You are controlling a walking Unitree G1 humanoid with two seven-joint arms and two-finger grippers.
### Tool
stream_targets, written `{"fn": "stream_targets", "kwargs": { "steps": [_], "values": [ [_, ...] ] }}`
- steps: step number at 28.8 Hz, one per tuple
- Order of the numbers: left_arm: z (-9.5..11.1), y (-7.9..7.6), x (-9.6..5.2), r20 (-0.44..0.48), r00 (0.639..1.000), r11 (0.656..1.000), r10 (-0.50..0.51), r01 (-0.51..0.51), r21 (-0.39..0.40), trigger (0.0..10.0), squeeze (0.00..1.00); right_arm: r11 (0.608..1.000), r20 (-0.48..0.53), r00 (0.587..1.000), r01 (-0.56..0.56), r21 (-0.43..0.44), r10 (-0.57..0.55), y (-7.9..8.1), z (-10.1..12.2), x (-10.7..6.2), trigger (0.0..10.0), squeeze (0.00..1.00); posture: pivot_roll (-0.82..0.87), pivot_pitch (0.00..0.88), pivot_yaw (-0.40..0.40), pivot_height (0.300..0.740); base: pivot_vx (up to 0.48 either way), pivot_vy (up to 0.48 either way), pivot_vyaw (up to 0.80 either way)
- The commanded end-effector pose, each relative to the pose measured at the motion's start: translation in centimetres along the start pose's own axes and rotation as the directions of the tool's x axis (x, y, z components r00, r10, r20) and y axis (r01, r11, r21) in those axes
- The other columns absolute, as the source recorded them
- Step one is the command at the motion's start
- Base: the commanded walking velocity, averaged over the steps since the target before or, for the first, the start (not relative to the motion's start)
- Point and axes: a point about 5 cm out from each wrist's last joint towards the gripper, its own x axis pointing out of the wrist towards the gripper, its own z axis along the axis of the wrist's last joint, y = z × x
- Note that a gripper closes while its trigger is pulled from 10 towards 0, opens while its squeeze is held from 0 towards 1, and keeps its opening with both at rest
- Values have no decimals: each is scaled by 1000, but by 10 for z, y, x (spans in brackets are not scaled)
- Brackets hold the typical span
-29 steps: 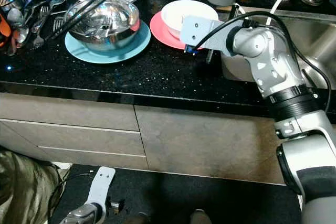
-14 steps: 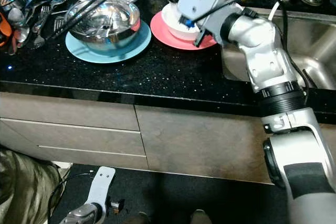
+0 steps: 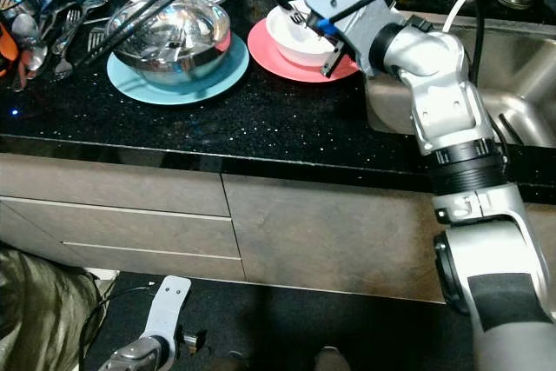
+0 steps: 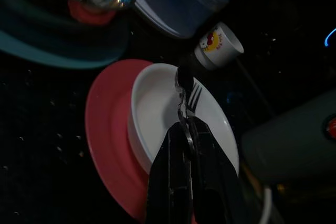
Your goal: Kitchen organization
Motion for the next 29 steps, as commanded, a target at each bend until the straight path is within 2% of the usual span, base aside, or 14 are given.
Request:
{"fn": "stream_targets", "kwargs": {
  "steps": [1,3,5,6,8,13,15,16,18,22,23,24,25,29],
  "values": [
    [-11,1,-2,-39,999,1000,-2,2,2,10000,0,999,59,998,9,38,-11,0,8,0,0,0,-1,166,-18,740,0,0,0],
    [-11,1,-2,-39,999,1000,-2,2,2,10000,0,995,112,993,21,101,-33,-1,13,1,0,0,-1,166,-20,740,0,0,0],
    [-11,1,-2,-40,999,1000,-2,2,2,10000,0,963,226,970,29,268,-92,-4,21,0,0,0,-1,166,-20,740,0,0,0],
    [-11,1,-2,-41,999,1000,-2,3,3,10000,0,923,297,945,12,385,-136,-6,25,-2,0,0,-1,165,-21,740,0,0,0],
    [-11,1,-2,-41,999,1000,-3,3,3,10000,0,915,308,941,7,403,-143,-6,25,-3,0,0,-1,165,-21,740,0,0,0],
    [-12,0,-2,-41,999,1000,-3,3,0,10000,0,738,467,851,-152,657,-240,3,30,-10,0,0,2,158,-22,740,0,0,0],
    [-12,0,-2,-41,999,1000,-4,4,-1,10000,0,685,488,833,-196,702,-261,10,29,-13,0,0,2,157,-22,740,0,0,0],
    [-12,0,-2,-40,999,1000,-4,4,-2,10000,0,629,496,821,-230,742,-285,15,27,-14,0,0,2,157,-22,740,0,0,-800],
    [-12,0,-2,-39,999,1000,-4,4,-2,10000,0,601,493,818,-240,762,-298,17,25,-15,0,0,1,152,-19,740,0,0,-800],
    [-12,0,-2,-35,999,1000,-5,5,2,10000,0,593,466,835,-225,774,-292,25,20,-14,0,0,-2,149,-18,740,0,0,-800],
    [-11,0,-2,-34,999,1000,-7,7,2,10000,0,598,450,848,-213,773,-280,30,19,-14,3373,0,-2,149,-18,740,0,0,0],
    [-11,0,-2,-34,999,1000,-7,7,2,10000,0,598,450,848,-213,773,-280,30,19,-14,3373,0,-2,149,-18,740,0,0,0],
    [-12,0,-2,-35,999,1000,-8,8,3,10000,0,602,448,853,-215,769,-268,34,19,-14,10000,0,-2,143,-18,740,0,0,0],
    [-12,-1,-2,-34,999,1000,-12,12,-9,10000,0,614,431,868,-204,763,-246,38,20,-12,10000,0,0,139,-20,740,0,0,0]
  ]
}}
